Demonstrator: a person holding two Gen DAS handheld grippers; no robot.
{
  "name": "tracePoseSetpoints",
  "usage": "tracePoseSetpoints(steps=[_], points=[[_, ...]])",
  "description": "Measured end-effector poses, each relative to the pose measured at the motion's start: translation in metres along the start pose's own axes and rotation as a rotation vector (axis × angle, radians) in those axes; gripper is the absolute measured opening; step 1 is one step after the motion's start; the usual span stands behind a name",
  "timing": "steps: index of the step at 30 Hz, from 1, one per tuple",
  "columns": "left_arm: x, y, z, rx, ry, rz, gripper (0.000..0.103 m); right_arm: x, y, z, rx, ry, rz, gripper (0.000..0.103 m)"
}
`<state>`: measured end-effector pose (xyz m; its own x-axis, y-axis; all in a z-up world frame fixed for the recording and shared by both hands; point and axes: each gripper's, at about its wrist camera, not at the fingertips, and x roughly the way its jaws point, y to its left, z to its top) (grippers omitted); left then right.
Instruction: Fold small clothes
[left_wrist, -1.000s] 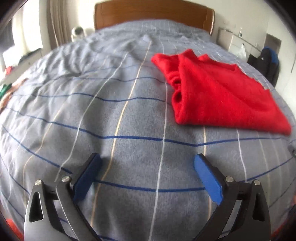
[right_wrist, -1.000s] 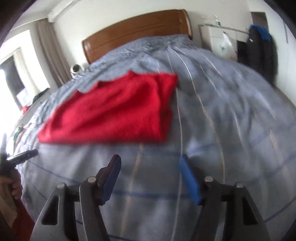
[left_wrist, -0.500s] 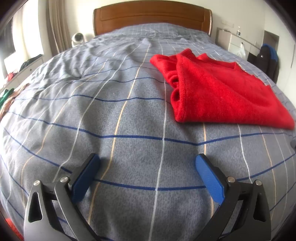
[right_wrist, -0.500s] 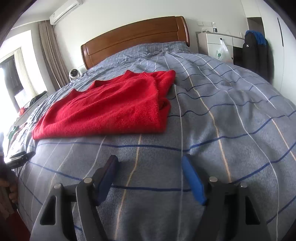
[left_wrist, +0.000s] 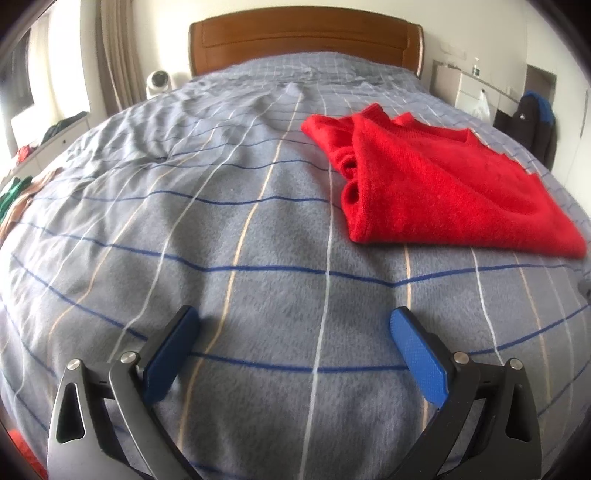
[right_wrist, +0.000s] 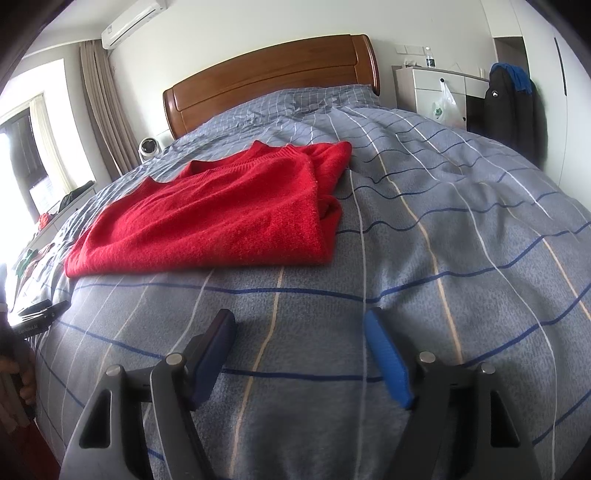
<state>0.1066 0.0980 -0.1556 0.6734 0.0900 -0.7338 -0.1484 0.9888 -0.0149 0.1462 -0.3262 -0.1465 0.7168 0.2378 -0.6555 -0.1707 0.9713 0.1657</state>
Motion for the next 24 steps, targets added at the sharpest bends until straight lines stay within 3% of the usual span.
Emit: tracePoseSetpoints(steps=[5, 10, 12, 14, 15, 19, 24], points=[[-0.019, 0.038, 0.025, -0.117, -0.064, 0.032, 0.102, 0.0, 0.0, 0.001, -0.001, -0.003, 0.004, 0.073], [0.009, 0.09, 0.082, -0.258, -0.103, 0.051, 0.102, 0.002, 0.003, 0.001, -0.016, -0.004, -0.006, 0.075], [0.035, 0.098, 0.099, -0.228, -0.063, 0.1, 0.102, 0.003, 0.003, 0.002, -0.018, -0.003, -0.009, 0.075], [0.08, 0.104, 0.1, -0.143, 0.067, 0.172, 0.103, 0.003, 0.003, 0.002, -0.02, -0.002, -0.012, 0.075], [0.099, 0.106, 0.094, -0.124, 0.133, 0.165, 0.103, 0.004, 0.003, 0.002, -0.022, -0.001, -0.016, 0.075], [0.094, 0.117, 0.087, -0.186, 0.08, 0.09, 0.103, 0.006, 0.005, 0.003, -0.035, 0.001, -0.032, 0.075], [0.099, 0.111, 0.087, -0.146, 0.095, 0.133, 0.103, 0.008, 0.006, 0.003, -0.039, -0.001, -0.037, 0.076]])
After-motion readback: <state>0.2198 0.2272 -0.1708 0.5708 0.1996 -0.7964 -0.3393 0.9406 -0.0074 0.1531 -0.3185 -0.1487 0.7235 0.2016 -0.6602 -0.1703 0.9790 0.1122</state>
